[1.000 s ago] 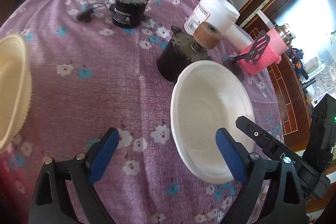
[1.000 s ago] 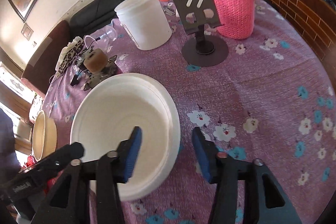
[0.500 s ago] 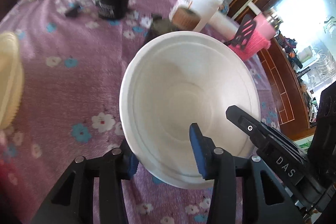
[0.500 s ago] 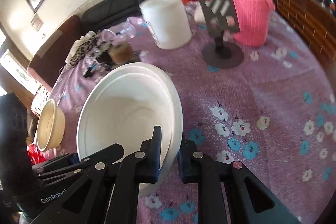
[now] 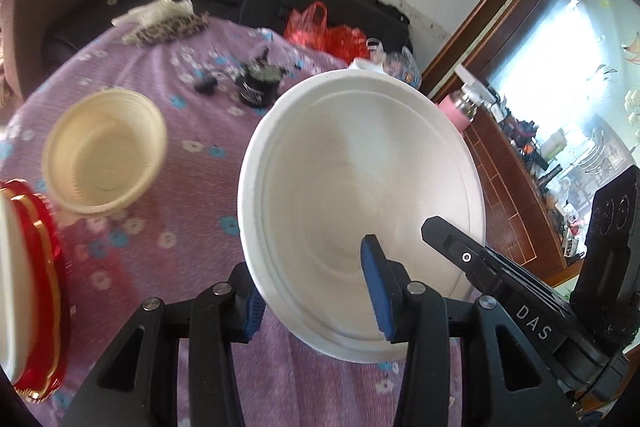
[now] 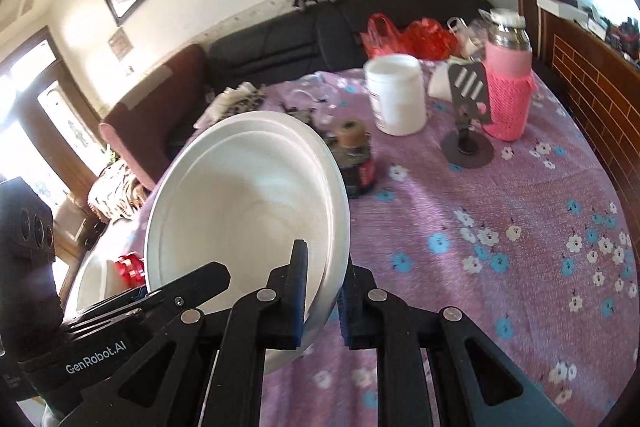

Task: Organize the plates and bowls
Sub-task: 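Carry the white bowl with both tools onto the stacked bowls and open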

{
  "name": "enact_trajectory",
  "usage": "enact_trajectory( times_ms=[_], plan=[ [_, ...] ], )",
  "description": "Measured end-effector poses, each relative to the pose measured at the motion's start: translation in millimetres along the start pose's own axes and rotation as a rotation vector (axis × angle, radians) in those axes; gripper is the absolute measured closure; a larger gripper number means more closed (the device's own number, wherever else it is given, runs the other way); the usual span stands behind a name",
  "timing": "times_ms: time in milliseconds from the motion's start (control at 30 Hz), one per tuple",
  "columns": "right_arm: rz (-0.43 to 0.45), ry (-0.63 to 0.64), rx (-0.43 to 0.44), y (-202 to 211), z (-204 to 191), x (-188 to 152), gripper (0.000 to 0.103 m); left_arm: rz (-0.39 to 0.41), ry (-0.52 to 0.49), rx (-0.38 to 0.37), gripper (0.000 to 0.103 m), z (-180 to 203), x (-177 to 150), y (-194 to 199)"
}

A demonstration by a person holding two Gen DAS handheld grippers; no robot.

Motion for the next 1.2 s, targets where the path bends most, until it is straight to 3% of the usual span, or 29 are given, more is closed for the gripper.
enact_trajectory(
  times_ms=[233, 533, 833, 1200],
  plan=[
    [0.059, 0.071, 0.023, 33.7, -39.9, -14.3, 0.088, 0.102, -0.040, 0.035, 0.060, -5.4, -15.4, 54.9],
    [0.053, 0.105, 0.112, 46.9, -94.4, -33.8, 0.088, 0.223, -0.021, 0.113, 0.060, -33.4, -28.7, 112.9],
    [0.022, 0.134, 0.215, 31.7, -160.4, -52.2, 0.088, 0.317, 0.026, 0.243, 0.060, -81.8, -35.2, 162.4],
    [-0.037, 0.184, 0.271, -6.7, -228.9, -59.3, 0.088, 0.366, 0.113, 0.325, 0.060, -146.0, -26.2, 191.3]
  ],
)
Point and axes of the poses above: each gripper's, at about its wrist camera, not at the fingertips, and y roughly against the way its jaws point, z to its right, x to its top, the point moved 6 cm from there along -y, roughly the way its jaws point, and after that the axes turned 4 degrees about z, right-handed, at the moved point
